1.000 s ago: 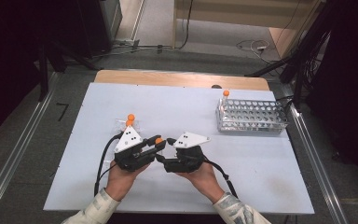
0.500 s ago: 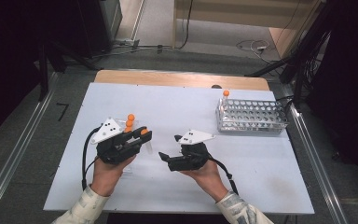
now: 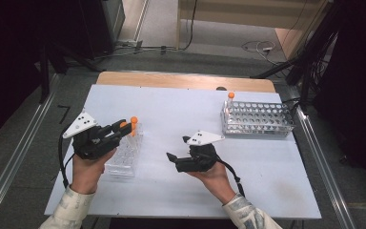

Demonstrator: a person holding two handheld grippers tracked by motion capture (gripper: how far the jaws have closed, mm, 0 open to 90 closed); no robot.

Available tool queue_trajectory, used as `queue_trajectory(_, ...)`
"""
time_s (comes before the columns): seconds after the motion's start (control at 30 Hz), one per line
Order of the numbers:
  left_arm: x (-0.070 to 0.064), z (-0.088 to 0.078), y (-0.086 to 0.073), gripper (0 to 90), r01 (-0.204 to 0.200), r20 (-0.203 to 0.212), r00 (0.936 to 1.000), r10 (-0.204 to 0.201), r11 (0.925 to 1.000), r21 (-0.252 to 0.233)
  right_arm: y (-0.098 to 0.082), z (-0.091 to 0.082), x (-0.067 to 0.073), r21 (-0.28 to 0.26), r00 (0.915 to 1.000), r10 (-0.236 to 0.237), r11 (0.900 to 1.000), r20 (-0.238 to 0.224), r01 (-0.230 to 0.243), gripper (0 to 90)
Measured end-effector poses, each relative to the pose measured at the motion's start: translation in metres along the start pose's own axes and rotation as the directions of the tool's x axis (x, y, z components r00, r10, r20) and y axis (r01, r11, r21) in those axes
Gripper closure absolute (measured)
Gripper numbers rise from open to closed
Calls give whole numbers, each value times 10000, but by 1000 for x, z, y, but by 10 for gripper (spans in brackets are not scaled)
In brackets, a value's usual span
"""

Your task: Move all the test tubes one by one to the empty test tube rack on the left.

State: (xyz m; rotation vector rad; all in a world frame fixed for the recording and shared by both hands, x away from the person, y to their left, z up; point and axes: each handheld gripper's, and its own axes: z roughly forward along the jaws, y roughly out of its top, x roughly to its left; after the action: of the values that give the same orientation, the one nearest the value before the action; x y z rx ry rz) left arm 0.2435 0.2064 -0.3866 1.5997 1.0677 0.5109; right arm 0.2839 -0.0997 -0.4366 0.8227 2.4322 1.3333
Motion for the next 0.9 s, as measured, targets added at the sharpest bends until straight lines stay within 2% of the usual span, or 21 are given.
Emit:
queue_trajectory(0.1,3,3,-4,701,-99,-273,9996,99,9999,33,0,0,0,-12,10000,-23,10000,-7,23,199)
queue_trajectory(0.17,5,5,-6,700,-18,-250,9997,20,10000,77,0,0,0,-8,10000,-23,10000,-13,23,199)
queue_trajectory(0.27,4,8,-10,701,-146,-348,9993,152,9997,174,0,0,0,1,10000,3,10000,-4,-3,199)
queue_trajectory(0.43,-1,11,-18,700,-575,-665,9960,602,9974,427,0,-1,-1,-31,10000,-12,10000,0,12,201)
queue_trajectory(0.6,-9,15,-30,699,-971,-1099,9883,1058,9919,820,-1,-2,0,-16,10000,-14,10000,41,14,202)
queue_trajectory(0.73,-13,16,-36,693,-1058,-1180,9861,1170,9897,968,-1,-2,-1,-36,10000,-23,10000,75,23,203)
queue_trajectory(0.9,-13,17,-38,685,-990,-1213,9864,1112,9898,1021,-1,-2,-1,12,10000,21,10000,79,-21,203)
